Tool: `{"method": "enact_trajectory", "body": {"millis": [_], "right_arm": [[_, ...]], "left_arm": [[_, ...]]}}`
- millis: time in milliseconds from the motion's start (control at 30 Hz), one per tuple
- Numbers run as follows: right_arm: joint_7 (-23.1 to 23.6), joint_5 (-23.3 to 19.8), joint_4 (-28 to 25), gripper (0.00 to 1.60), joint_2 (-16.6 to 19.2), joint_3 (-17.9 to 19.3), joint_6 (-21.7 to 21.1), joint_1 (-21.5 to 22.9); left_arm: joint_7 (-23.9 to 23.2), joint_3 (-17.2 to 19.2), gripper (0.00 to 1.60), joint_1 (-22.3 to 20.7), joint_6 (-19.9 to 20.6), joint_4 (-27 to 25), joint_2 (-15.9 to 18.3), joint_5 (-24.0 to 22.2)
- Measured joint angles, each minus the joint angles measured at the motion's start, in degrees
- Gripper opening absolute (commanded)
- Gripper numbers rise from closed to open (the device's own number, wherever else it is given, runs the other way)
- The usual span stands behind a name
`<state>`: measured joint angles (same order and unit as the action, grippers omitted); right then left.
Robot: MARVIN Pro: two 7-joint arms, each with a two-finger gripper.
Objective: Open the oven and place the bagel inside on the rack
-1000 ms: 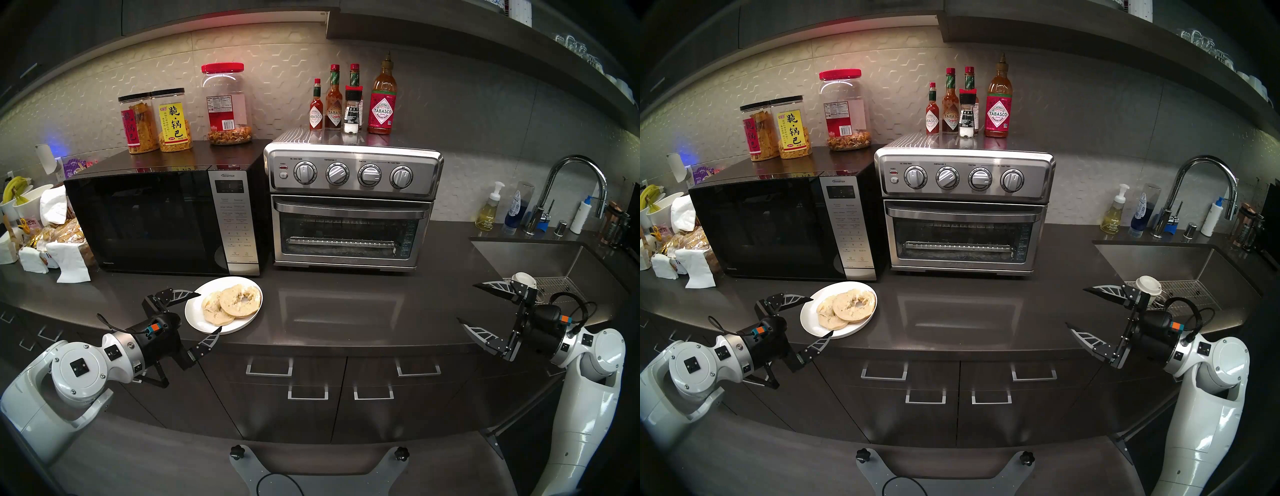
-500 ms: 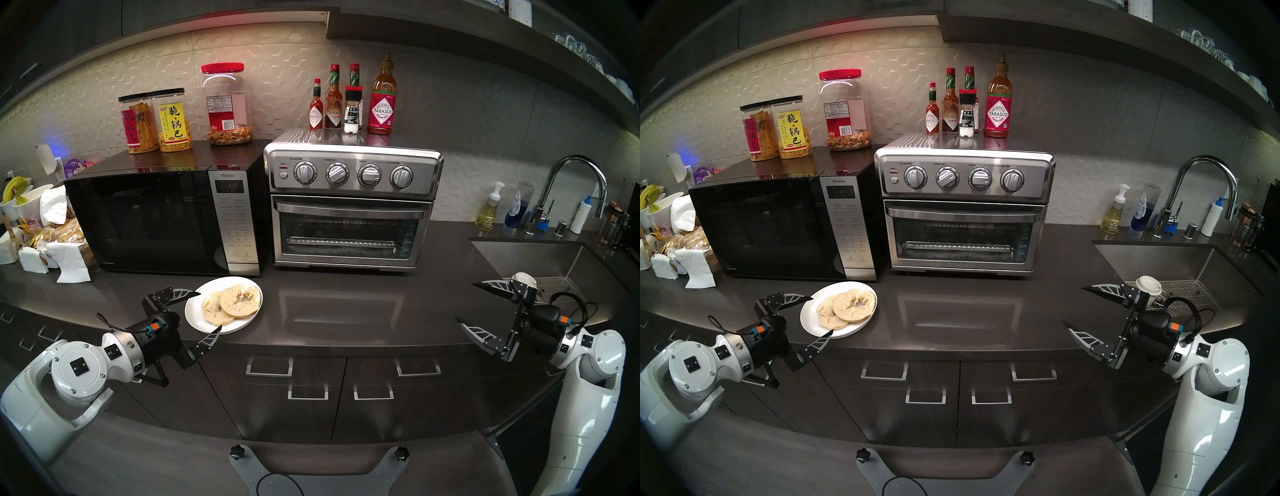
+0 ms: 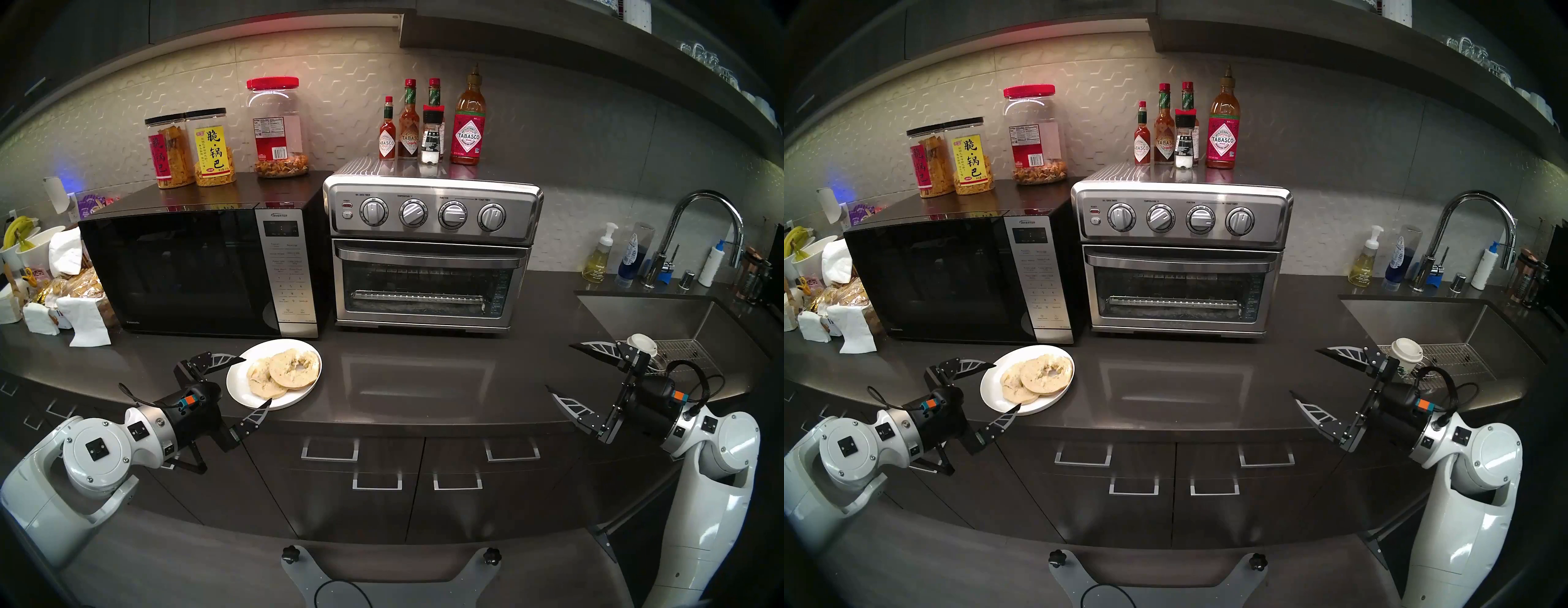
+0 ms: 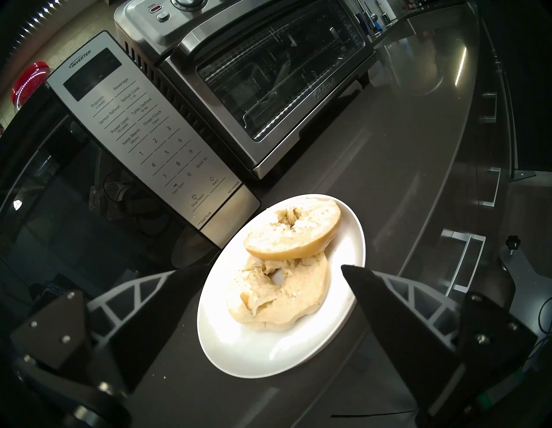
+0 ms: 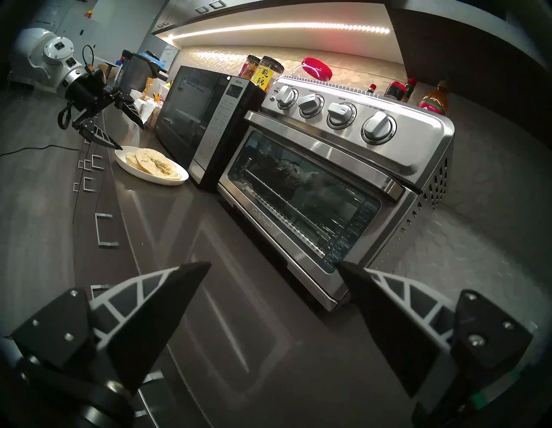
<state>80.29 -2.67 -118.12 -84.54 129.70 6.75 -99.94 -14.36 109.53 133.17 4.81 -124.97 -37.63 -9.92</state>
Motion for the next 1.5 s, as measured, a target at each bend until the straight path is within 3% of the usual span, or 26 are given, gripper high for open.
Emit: {"method": "enact_trajectory", "body": {"millis": [367, 667, 900, 1167, 1500], "right_arm": [[1.7, 2.2, -7.1, 1.6, -5.2, -8.9, -0.1, 1.2], [-2.5, 10.2, -8.5, 1.6, -6.8, -17.7, -2.8, 3.4], [-9.1, 19.4, -5.9, 1.6, -7.3, -23.4, -9.2, 6.7], [-15.2, 24.2, -2.6, 1.6, -7.9, -22.2, -13.2, 9.7], [-15.6, 20.0, -5.1, 1.6, -8.2, -15.6, -10.9, 9.6]], "left_arm": [[0.0, -0.1, 1.6, -0.3, 0.0, 0.1, 0.0, 0.0], [0.0, -0.2, 1.6, -0.4, 0.0, 0.2, 0.0, 0.0], [0.0, -0.2, 1.6, -0.4, 0.0, 0.2, -0.1, 0.1], [0.0, -0.1, 1.6, -0.4, 0.0, 0.2, -0.1, 0.1], [0.0, -0.1, 1.6, -0.3, 0.0, 0.2, -0.1, 0.1]]}}
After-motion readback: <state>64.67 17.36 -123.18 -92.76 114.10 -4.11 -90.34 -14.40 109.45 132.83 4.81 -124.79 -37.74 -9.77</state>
